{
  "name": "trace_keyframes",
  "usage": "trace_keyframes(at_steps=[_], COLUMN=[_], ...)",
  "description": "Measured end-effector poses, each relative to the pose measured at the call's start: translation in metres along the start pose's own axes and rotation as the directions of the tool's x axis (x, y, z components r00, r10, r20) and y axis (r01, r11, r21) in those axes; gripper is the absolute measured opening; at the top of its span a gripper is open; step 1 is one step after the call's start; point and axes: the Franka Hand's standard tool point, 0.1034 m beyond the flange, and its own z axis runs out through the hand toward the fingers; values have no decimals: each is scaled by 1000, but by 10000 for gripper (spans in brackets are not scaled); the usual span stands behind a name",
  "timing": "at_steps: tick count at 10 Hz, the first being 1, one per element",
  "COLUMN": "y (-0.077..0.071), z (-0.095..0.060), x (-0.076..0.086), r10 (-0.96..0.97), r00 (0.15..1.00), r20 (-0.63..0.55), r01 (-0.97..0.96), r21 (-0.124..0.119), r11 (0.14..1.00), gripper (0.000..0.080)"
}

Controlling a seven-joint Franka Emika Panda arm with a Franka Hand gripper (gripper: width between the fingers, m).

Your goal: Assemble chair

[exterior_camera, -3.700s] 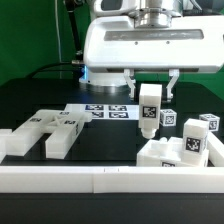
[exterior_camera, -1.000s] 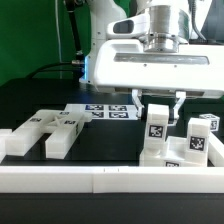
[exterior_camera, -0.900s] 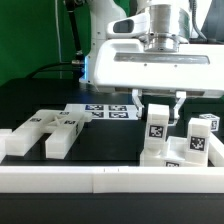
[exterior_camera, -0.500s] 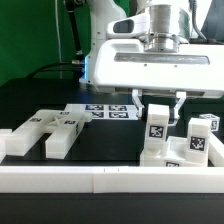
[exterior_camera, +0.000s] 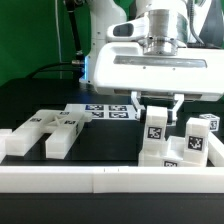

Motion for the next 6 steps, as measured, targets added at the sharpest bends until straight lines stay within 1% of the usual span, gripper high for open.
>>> trace_keyframes(at_steps=[2,3,5,6], y=[1,3,3,3], z=[1,1,2,3], x=[0,1,2,0], r10=[0,5,14,15], r00=[1000,1000,1000,999], r20=[-3,-2,23,36], r01=[0,-5,-14,-15], r21=[-1,-3,-4,-3], r11=[1000,1000,1000,1000], gripper=[291,291,291,372])
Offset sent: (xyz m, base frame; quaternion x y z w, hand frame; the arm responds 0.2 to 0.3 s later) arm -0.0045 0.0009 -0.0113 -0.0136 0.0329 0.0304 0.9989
